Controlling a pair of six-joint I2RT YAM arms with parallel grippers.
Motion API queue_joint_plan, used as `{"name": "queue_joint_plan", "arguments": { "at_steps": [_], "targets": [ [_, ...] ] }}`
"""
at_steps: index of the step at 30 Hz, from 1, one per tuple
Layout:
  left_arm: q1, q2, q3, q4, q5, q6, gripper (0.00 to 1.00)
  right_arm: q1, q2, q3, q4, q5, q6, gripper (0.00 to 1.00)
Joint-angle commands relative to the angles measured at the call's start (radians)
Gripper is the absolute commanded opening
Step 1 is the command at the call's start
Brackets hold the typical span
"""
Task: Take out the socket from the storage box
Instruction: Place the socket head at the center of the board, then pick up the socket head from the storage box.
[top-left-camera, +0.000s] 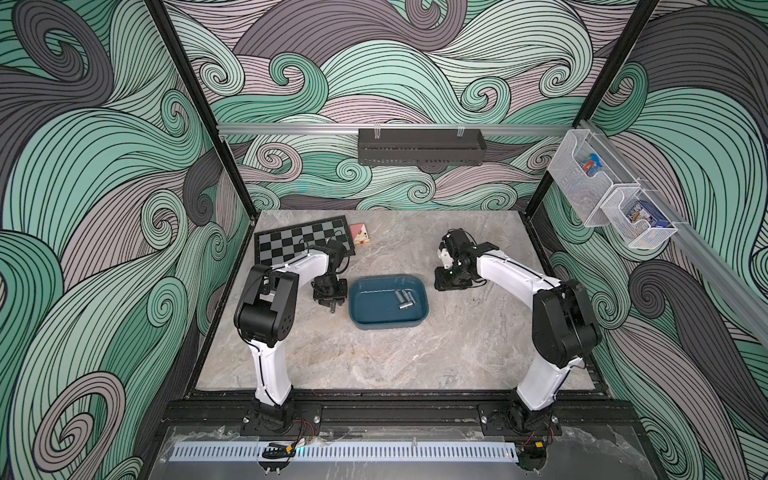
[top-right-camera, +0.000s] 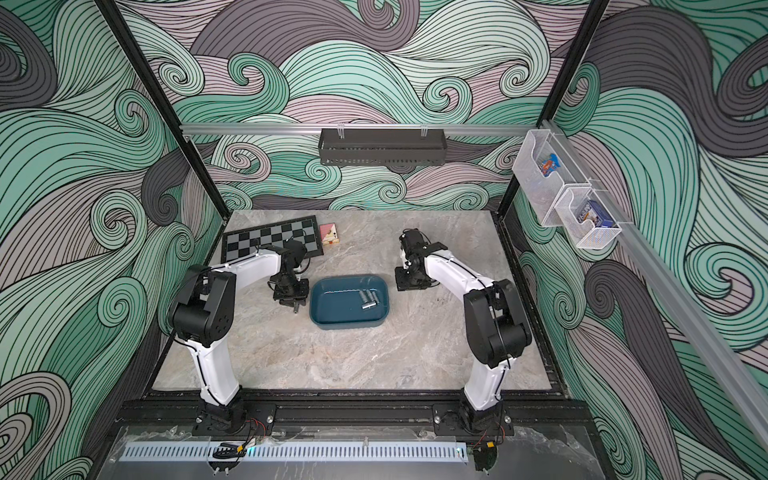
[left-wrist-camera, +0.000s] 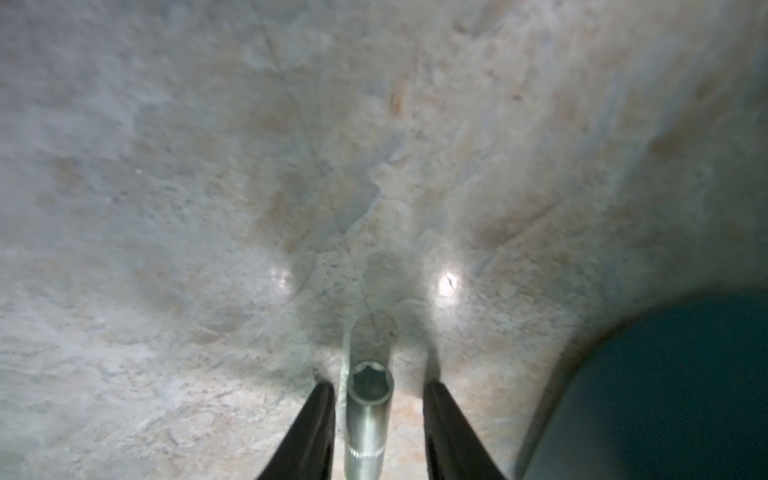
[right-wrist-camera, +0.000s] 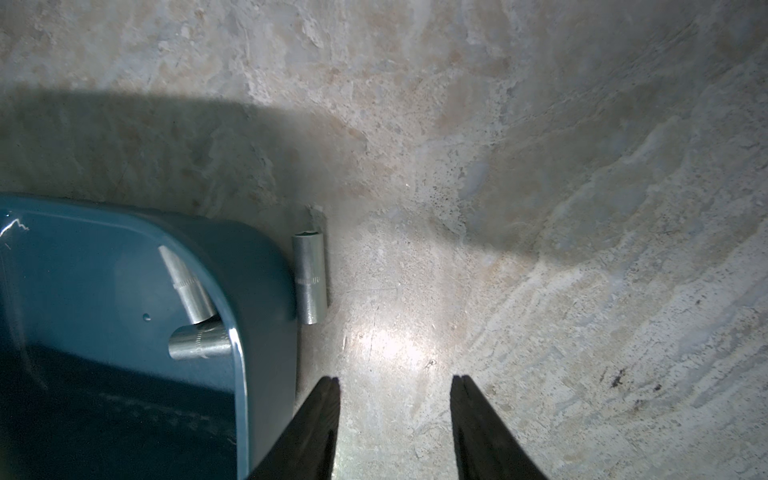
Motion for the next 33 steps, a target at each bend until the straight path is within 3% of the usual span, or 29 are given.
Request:
{"name": "queue_joint_plan", "arguments": {
  "at_steps": [1, 8, 17, 22, 25, 33],
  "targets": [
    [0.005, -0.035, 0.003, -0.015, 0.002, 0.015, 0.40, -0.002, -0.030, -0.002, 0.008, -0.008, 0.000, 0.48],
    [0.007, -0.149, -0.015, -0.018, -0.005, 0.006, 0.40, 0.000, -0.059, -0.004, 0.006, -0.006, -0.001, 0.48],
    [0.006, -0.438, -0.075, -0.050, -0.008, -0.022, 0.42, 0.034, -0.120, 0.037, -0.042, 0.018, -0.018, 0.48],
    [0.006, -0.615, -0.168, -0.057, 0.020, -0.013, 0.43, 0.103, -0.140, 0.092, -0.098, 0.026, -0.026, 0.47],
    [0.006, -0.718, -0.239, -0.026, 0.026, 0.016, 0.49, 0.170, -0.121, 0.148, -0.137, 0.032, -0.029, 0.46],
    [0.005, -0.872, -0.322, 0.013, -0.008, 0.029, 0.52, 0.275, -0.007, 0.258, -0.166, -0.022, -0.006, 0.41]
  ]
}}
